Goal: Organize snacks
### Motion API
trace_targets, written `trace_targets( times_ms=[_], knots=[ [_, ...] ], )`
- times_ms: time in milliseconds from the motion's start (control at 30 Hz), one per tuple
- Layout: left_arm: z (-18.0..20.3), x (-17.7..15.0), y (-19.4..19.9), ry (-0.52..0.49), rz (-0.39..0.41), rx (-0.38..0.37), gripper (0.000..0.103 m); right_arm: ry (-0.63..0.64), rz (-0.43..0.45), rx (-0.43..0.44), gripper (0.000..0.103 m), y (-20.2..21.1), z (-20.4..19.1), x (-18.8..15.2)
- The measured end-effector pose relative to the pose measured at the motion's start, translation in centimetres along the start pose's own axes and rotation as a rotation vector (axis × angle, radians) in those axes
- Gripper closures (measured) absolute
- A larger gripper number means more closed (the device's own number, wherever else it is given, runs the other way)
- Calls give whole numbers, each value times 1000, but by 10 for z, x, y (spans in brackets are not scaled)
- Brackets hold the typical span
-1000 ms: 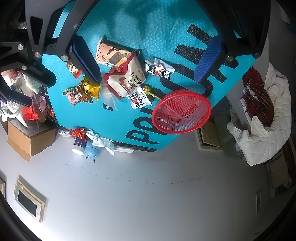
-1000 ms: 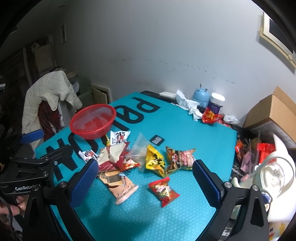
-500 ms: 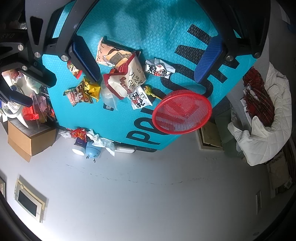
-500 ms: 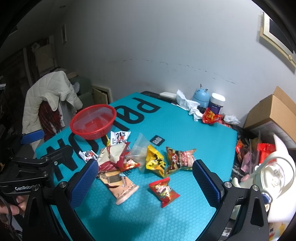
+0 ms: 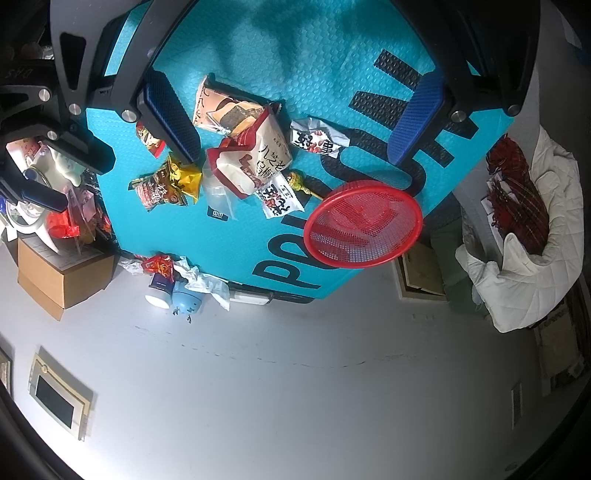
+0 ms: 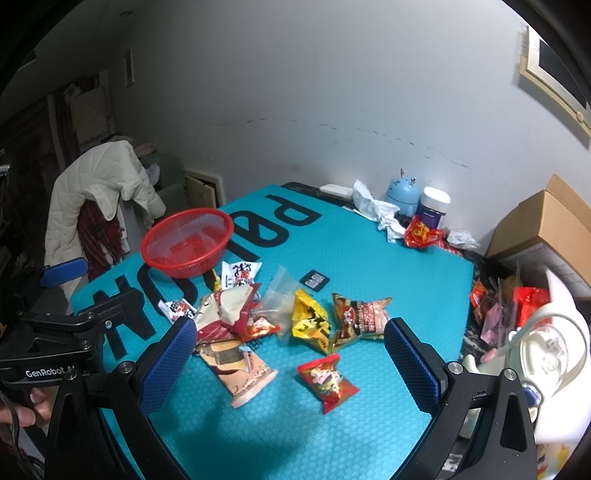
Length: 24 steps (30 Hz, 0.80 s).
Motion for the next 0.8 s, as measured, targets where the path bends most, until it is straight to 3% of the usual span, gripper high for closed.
trace_targets(
  times_ms=[800],
  knots=[
    [-7, 0, -3, 3, -1, -28, 0, 27, 61, 47, 0, 3, -14, 4]
  ],
)
Point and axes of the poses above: each gripper's, at about its wrist camera, not at the fingertips, and y roughly against the way its jaws point, z to its right, x to its top, the point moved 10 cm from there along -y, roughly the way its jaws point, and after that the axes turned 3 degrees about -z, right-handed, at the moved point
